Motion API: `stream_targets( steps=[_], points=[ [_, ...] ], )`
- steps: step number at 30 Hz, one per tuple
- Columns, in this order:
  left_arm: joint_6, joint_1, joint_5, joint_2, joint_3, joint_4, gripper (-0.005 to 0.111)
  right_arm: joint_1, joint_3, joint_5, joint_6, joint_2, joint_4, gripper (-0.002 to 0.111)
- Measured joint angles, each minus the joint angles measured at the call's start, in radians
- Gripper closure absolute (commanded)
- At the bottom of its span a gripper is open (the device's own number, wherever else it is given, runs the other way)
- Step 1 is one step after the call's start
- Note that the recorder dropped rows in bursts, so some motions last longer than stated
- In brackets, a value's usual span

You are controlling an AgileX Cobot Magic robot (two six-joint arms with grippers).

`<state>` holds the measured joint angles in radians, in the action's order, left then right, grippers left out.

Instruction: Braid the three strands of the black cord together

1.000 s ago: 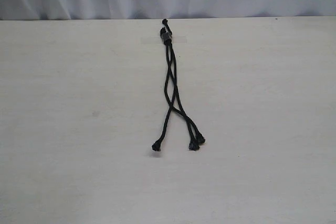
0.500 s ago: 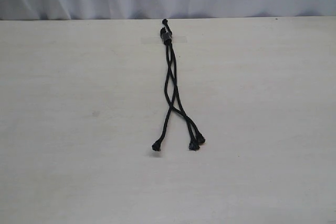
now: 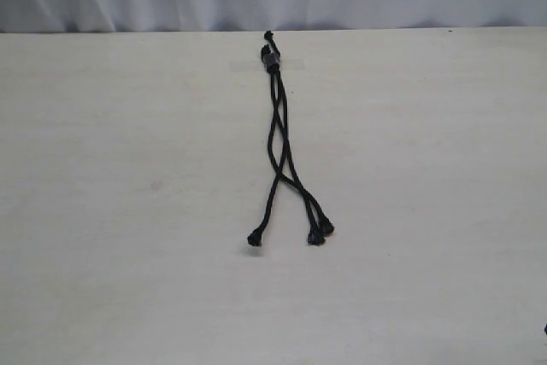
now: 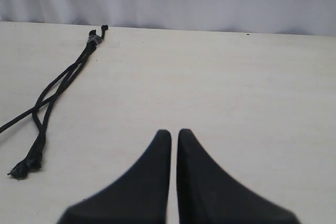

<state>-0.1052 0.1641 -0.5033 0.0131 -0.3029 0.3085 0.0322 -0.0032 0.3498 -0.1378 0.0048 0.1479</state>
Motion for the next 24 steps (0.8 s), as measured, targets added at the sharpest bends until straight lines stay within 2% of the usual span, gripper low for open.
stream_targets(
  steps=[5, 12, 17, 20, 24],
  points=[
    [0.000, 0.042, 0.002, -0.006, 0.100, -0.002, 0.107, 0.000, 0.000, 0.000, 0.000, 0.000, 0.000, 0.104],
    [0.000, 0.046, 0.082, -0.010, 0.286, -0.025, 0.107, 0.000, 0.000, 0.000, 0.000, 0.000, 0.000, 0.104],
    [0.000, 0.046, 0.153, -0.010, 0.300, -0.118, 0.107, 0.000, 0.000, 0.000, 0.000, 0.000, 0.000, 0.104],
    [0.000, 0.046, 0.168, -0.010, 0.300, -0.246, 0.107, 0.000, 0.000, 0.000, 0.000, 0.000, 0.000, 0.104],
    [0.000, 0.046, 0.168, -0.010, 0.300, -0.269, 0.107, 0.000, 0.000, 0.000, 0.000, 0.000, 0.000, 0.104]
  ],
)
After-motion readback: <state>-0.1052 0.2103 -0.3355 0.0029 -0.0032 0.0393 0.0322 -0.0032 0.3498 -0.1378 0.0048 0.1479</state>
